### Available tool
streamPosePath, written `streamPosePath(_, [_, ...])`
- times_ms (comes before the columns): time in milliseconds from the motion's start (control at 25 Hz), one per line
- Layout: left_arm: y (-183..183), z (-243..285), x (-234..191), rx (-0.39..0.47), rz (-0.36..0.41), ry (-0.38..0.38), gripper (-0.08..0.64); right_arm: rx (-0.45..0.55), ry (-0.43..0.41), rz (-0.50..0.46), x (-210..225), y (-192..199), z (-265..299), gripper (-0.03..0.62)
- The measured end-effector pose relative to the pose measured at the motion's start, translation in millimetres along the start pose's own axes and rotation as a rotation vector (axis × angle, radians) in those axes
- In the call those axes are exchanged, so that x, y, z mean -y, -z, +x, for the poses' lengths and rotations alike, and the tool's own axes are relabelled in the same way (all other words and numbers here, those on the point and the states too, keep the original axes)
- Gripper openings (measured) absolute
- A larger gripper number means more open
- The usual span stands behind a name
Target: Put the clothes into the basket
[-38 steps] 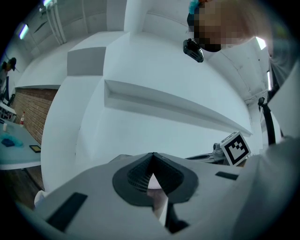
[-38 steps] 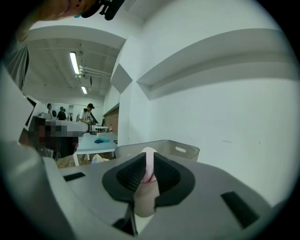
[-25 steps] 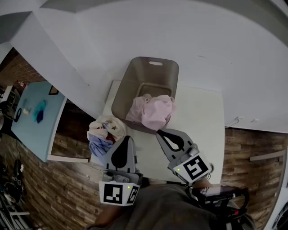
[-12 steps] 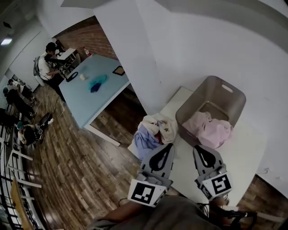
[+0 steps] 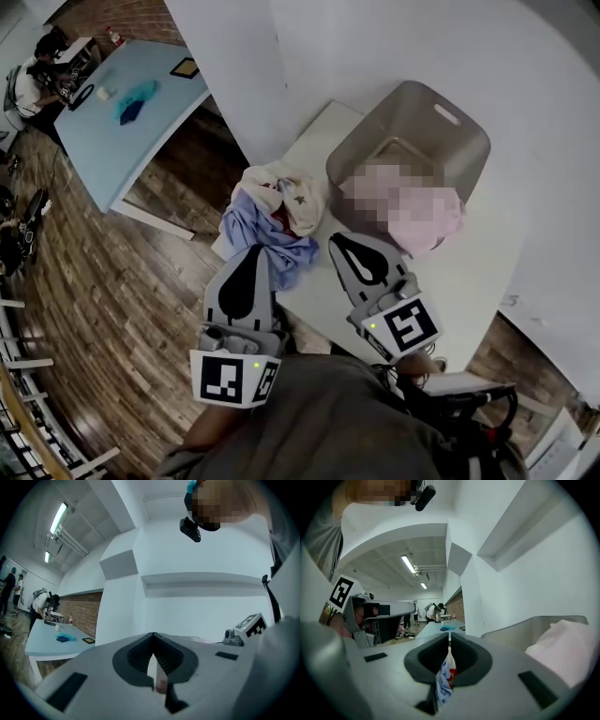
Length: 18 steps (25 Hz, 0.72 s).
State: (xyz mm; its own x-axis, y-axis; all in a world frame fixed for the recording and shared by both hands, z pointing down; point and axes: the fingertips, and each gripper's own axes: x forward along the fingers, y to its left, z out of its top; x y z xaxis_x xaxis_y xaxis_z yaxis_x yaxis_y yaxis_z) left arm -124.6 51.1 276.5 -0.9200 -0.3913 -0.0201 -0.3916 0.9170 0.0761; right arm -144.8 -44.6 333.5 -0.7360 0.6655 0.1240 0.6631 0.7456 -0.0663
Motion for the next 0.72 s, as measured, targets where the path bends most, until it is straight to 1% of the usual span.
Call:
streamPosePath(120, [2.0,-7.3,-26.4,-0.011,-0.005,-0.033,0.008,-0.028,-0.008,0.003,-8.8,7.9,22.0,0.027])
streamPosePath(240, [10.3,-12.7,-55.2,-0.028,-0.025,-0.058,0.008,-0.054,-0.013,-0.002,-19.3,15.8,46.4,0.098])
streamPosePath(440, [35.0,-14.2,-85.1,-0.069,-0.074,-0.064,0.008,-0.13,-0.041,0.005,-34.9,47.6,76.8,0.165])
streamPosePath(560, [52.8,-10.5,-101.8,-0.107,-0.102,-0.063,0.008,-0.165,-0.056,-0.007,-42.7,67.9,94.0,0.228])
streamPosePath(720, [80.7,-4.9,-123.1,-0.175,-0.134,-0.059,0.008,-0.204,-0.073,-0.007,-55.3,99.1,113.1,0.345])
